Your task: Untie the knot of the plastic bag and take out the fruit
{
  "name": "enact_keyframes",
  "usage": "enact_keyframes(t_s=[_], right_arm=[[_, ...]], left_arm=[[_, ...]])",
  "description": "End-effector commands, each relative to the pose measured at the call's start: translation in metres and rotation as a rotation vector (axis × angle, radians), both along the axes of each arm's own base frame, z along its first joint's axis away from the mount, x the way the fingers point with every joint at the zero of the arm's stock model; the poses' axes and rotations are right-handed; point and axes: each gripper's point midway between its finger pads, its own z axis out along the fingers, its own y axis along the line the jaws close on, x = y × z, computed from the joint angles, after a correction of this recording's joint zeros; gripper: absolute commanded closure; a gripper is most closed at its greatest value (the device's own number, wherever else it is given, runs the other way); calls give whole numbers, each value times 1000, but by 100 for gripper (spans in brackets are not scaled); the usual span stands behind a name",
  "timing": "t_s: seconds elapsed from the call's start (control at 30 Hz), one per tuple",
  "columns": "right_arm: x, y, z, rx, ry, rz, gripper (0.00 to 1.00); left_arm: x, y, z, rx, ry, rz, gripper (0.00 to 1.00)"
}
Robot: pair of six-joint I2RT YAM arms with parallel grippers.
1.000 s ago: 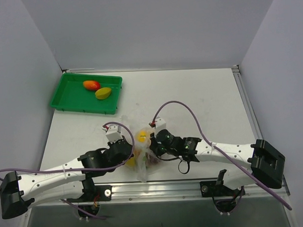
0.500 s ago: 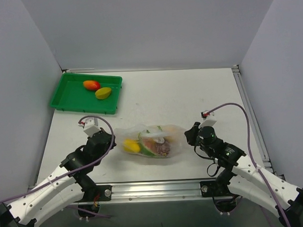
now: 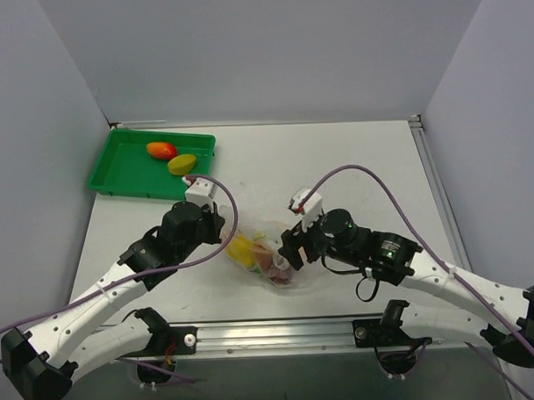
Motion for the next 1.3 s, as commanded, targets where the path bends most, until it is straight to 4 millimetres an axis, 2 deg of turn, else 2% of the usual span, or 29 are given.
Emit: enact_keyframes(t_s=[0.0, 0.07, 0.1, 0.13, 0.33, 0.43, 0.47, 0.57, 0.6, 0.63, 0.67, 0.7, 0.73, 0.77, 0.8, 0.83, 0.87, 0.9, 0.93, 1.03, 1.13, 1.2, 1.23, 1.27], right_arm=[[-9, 26, -2, -135, -59, 197, 33], [-12, 40, -13, -192, -59, 247, 33], [-7, 43, -9, -202, -74, 225, 33], [-5, 47, -19, -233, -59, 227, 33], [18, 45, -43, -389, -113, 146, 36], [26, 40, -50, -433, -139, 100, 53], [27, 39, -51, -440, -143, 89, 66], [30, 26, -50, -442, -163, 30, 90], [32, 23, -46, -428, -176, 11, 94], [31, 18, -33, -389, -199, -9, 96], [30, 10, -36, -389, -204, -24, 100], [33, 4, -30, -371, -217, -51, 100], [35, -7, -17, -334, -246, -96, 100], [35, -14, -12, -316, -259, -116, 100], [35, -24, -16, -310, -265, -138, 100], [38, -37, 0, -232, -278, -198, 100], [40, -44, 4, -178, -272, -240, 100], [41, -52, -2, -144, -269, -268, 100], [45, -68, 13, -60, -287, -330, 100], [44, -87, 16, 100, -268, -426, 100], [42, -88, 10, 150, -235, -430, 100], [42, -78, 10, 174, -217, -399, 100], [40, -73, 9, 176, -207, -374, 100], [39, -67, 9, 174, -200, -342, 100]], left_arm=[[7, -28, 29, 2, -103, -173, 100], [7, -30, 24, 6, -107, -188, 100], [9, -30, 25, -6, -124, -183, 100], [6, -30, 19, -14, -108, -202, 100], [13, -7, 24, -48, -122, -130, 100], [15, -1, 22, -46, -110, -104, 100], [17, 1, 22, -47, -105, -90, 100], [24, 17, 14, -40, -66, -11, 100], [28, 23, 10, -28, -52, 28, 100], [31, 28, 8, -28, -39, 51, 100], [35, 37, 5, -35, -19, 92, 100], [37, 40, 4, -45, -6, 103, 100], [39, 43, 1, -52, 6, 117, 100], [44, 53, -1, -73, 23, 165, 100], [46, 58, -4, -83, 37, 186, 100], [46, 61, -6, -98, 51, 194, 100], [51, 70, -8, -116, 62, 234, 100], [52, 73, -11, -124, 78, 246, 100], [53, 75, -14, -134, 90, 251, 100], [56, 79, -19, -159, 123, 265, 100], [59, 77, -21, -172, 135, 257, 100], [58, 71, -17, -190, 123, 219, 100], [58, 68, -15, -196, 112, 198, 96], [56, 61, -6, -213, 81, 147, 85]])
